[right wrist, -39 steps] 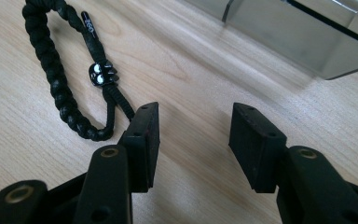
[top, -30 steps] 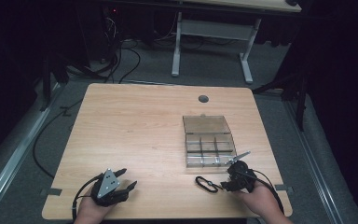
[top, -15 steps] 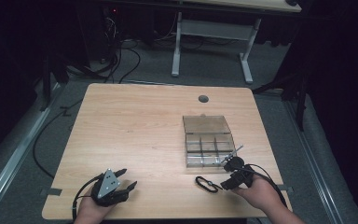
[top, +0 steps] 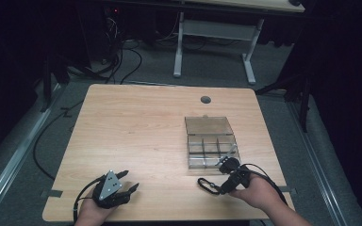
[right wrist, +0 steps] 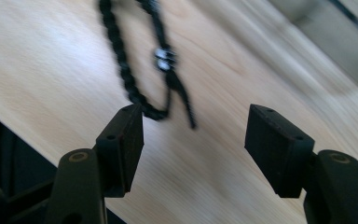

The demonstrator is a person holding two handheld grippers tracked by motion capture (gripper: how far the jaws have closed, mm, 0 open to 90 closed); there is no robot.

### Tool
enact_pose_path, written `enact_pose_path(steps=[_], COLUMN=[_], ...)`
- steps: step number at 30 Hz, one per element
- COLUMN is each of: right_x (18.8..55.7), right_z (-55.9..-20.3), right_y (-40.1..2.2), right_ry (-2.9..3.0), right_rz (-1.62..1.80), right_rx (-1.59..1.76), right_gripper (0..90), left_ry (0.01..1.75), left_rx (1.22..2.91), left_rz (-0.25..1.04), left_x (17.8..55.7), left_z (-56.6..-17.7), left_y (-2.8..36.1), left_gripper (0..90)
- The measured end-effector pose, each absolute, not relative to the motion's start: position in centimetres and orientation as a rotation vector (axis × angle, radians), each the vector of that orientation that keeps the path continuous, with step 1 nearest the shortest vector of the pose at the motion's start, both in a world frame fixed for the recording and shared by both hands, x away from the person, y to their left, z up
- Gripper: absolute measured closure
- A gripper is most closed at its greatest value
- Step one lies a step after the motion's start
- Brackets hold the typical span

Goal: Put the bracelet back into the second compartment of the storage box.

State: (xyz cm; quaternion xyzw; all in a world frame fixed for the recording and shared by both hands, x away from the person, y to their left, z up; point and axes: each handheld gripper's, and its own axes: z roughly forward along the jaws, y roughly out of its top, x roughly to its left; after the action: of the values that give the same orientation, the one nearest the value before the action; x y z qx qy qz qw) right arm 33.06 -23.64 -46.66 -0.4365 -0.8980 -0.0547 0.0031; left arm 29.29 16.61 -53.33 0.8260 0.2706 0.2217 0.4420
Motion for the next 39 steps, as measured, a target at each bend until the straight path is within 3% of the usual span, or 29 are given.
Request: enact_pose_path(steps=[22,33,39], right_x=[34.1,34.2,34.1], right_z=[-48.5,-48.9,-49.0], right_y=[-19.2,-19.2,-19.3], right_ry=[-2.849,-2.855,-2.900], right_rz=[-0.125,-0.116,-0.110], right_rx=[-1.276,-1.268,-1.225], right_gripper=[39.1,45.2,53.4], left_ry=[0.659,0.657,0.658], left_rx=[2.061,2.062,2.062], left_rz=[0.554,0.556,0.556], left_x=[29.2,29.2,29.2], left_z=[-53.3,-53.3,-53.3], left_y=[16.5,16.5,16.5], left_gripper=[39.8,39.9,39.9])
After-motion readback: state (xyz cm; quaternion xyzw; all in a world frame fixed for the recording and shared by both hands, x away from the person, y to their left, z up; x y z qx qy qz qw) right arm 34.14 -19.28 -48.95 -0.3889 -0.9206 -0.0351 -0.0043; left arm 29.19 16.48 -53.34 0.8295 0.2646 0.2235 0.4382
